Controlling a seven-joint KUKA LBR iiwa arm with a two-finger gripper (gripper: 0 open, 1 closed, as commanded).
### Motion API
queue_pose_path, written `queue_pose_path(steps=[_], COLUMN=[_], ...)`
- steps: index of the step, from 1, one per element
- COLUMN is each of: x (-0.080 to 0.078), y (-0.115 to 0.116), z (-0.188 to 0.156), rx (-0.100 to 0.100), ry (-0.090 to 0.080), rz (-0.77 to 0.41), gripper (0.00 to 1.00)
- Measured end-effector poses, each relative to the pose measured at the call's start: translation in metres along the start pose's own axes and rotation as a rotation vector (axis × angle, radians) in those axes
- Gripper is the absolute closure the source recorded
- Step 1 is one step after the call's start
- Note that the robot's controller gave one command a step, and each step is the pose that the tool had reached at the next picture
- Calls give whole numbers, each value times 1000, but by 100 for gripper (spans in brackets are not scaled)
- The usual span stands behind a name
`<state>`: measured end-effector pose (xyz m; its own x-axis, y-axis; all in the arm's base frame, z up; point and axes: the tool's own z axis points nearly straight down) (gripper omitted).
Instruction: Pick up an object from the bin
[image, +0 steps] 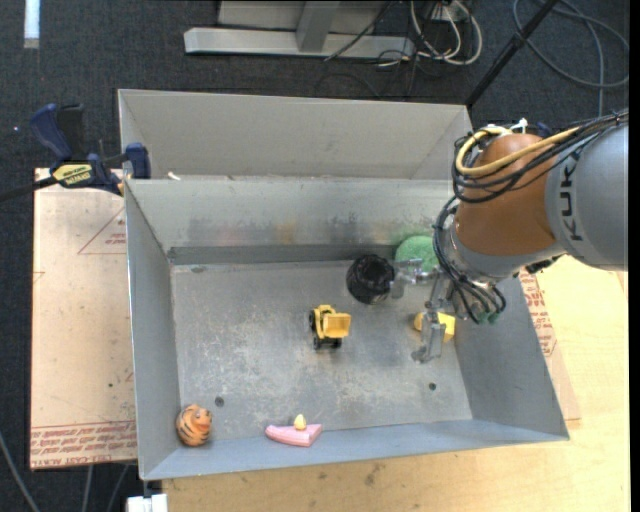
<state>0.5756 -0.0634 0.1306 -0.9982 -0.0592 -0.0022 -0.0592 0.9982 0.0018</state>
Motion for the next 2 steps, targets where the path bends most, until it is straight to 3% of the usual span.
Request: queue_pose_path(steps=[1, 2], x=[-17, -29], y=[4, 52], z=[9, 43], rx=[3, 1], ry=[0, -6], rz=[-8, -9], gripper=[0, 0])
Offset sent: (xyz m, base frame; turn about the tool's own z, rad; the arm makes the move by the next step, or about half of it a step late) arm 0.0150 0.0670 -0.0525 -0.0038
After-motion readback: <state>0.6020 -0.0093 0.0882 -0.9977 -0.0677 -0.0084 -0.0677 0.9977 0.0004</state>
